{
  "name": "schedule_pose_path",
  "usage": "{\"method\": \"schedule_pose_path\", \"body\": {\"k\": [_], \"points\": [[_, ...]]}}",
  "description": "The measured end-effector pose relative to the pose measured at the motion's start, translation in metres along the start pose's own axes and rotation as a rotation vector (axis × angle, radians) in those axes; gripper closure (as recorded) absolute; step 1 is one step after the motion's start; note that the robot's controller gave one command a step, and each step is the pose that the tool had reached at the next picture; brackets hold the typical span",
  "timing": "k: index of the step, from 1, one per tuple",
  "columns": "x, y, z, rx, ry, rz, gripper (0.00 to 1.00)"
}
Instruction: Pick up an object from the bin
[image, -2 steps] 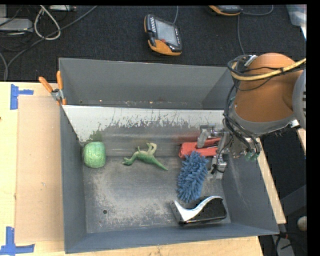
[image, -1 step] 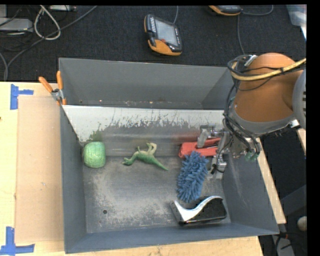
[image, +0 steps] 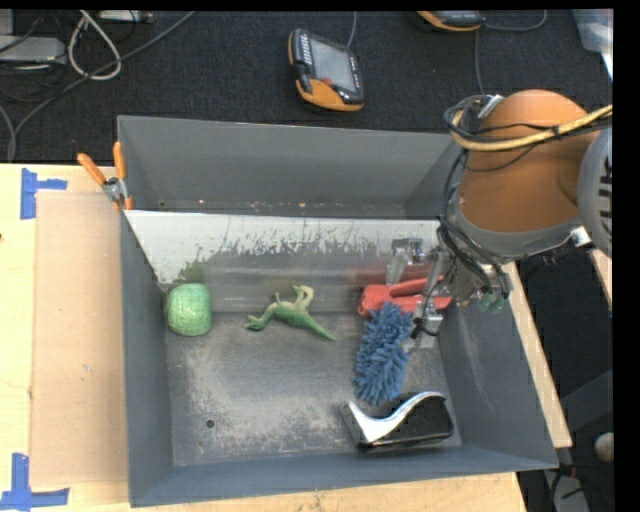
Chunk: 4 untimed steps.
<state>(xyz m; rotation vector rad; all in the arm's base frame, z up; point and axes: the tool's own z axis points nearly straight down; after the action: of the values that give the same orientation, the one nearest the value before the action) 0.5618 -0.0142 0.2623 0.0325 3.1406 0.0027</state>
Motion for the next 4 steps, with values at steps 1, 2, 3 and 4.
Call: {"method": "schedule_pose_path", "body": {"k": [1, 2, 3, 4], "points": [[0.006, -0.008, 0.015, 0.001, 0.004, -0.039, 0.00], [-0.022, 0.017, -0.073, -0.001, -0.009, -0.013, 0.00], [-0.014, 0.000, 0.022, 0.000, 0.007, -0.158, 0.00], [0.003, 0.063, 0.001, -0.001, -0.013, -0.455, 0.00]]}}
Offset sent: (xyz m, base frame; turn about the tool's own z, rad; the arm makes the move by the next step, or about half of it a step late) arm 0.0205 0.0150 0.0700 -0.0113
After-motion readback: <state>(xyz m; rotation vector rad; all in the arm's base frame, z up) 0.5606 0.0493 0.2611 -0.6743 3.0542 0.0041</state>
